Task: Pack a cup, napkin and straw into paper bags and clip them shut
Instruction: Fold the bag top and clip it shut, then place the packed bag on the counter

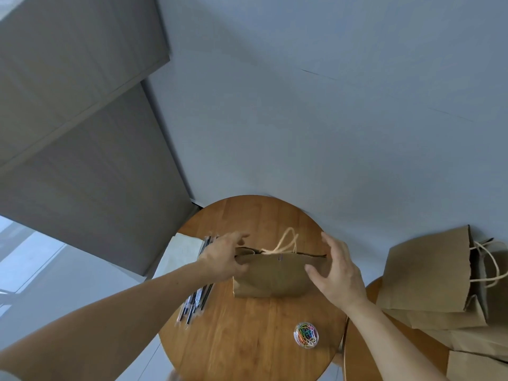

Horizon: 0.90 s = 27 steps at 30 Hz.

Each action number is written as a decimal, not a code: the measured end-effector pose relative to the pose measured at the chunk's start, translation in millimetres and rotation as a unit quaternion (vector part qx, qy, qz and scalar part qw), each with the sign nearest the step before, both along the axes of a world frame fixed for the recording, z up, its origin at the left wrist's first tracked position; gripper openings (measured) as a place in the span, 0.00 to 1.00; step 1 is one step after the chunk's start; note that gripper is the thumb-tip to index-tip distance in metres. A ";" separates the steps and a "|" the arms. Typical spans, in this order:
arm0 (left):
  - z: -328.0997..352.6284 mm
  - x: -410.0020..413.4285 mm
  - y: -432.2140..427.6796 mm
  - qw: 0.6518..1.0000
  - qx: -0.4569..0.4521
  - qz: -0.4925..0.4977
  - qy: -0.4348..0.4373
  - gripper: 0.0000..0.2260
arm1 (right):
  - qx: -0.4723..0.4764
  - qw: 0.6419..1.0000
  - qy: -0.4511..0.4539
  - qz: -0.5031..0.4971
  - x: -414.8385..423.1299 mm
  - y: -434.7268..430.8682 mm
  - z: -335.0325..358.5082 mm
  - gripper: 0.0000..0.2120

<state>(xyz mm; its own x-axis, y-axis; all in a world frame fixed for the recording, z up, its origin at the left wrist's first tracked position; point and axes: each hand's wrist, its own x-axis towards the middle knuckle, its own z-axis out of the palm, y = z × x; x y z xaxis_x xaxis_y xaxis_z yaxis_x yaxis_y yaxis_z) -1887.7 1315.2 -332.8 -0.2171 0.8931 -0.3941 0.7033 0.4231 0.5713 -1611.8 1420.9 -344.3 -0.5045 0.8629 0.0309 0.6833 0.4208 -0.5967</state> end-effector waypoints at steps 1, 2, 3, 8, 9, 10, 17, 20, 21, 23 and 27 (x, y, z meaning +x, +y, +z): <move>-3.3 -2.6 -5.8 0.999 -0.013 0.021 -0.028 0.36 | -0.028 0.999 -0.014 -0.007 5.9 0.0 -5.8 0.36; -6.6 -4.4 -10.9 0.998 -0.026 0.037 -0.051 0.36 | -0.064 0.998 -0.019 -0.011 9.2 0.1 -10.8 0.38; -10.1 -5.3 -14.8 0.996 -0.037 0.046 -0.065 0.34 | -0.106 0.994 -0.022 -0.012 10.6 0.5 -15.2 0.37; -22.5 -0.1 -23.9 0.993 -0.049 0.073 -0.080 0.10 | -0.238 0.970 -0.033 -0.042 5.6 1.3 -37.7 0.05; -21.8 1.1 -24.1 0.993 -0.051 0.081 -0.067 0.07 | -0.233 0.971 -0.038 -0.048 4.4 1.6 -40.7 0.03; -21.1 1.9 -24.6 0.993 -0.050 0.089 -0.056 0.08 | -0.229 0.971 -0.036 -0.057 3.3 1.6 -41.6 0.03; 8.1 -14.5 -36.8 0.989 0.000 0.126 -0.072 0.08 | -0.158 0.983 0.036 -0.087 -15.9 -11.4 -1.6 0.05; 37.9 -26.8 -44.4 0.983 0.050 0.147 -0.102 0.07 | -0.139 0.983 0.077 -0.094 -33.0 -18.4 32.1 0.04; 48.1 -31.4 -48.3 0.979 0.065 0.156 -0.117 0.06 | -0.131 0.983 0.091 -0.096 -39.4 -21.9 43.2 0.04; 69.9 -39.8 -59.4 0.970 0.093 0.170 -0.150 0.07 | -0.110 0.981 0.121 -0.102 -51.3 -30.2 62.8 0.06; 120.5 -58.4 -86.9 0.955 0.150 0.171 -0.193 0.08 | -0.053 0.974 0.182 -0.126 -77.3 -51.7 106.2 0.10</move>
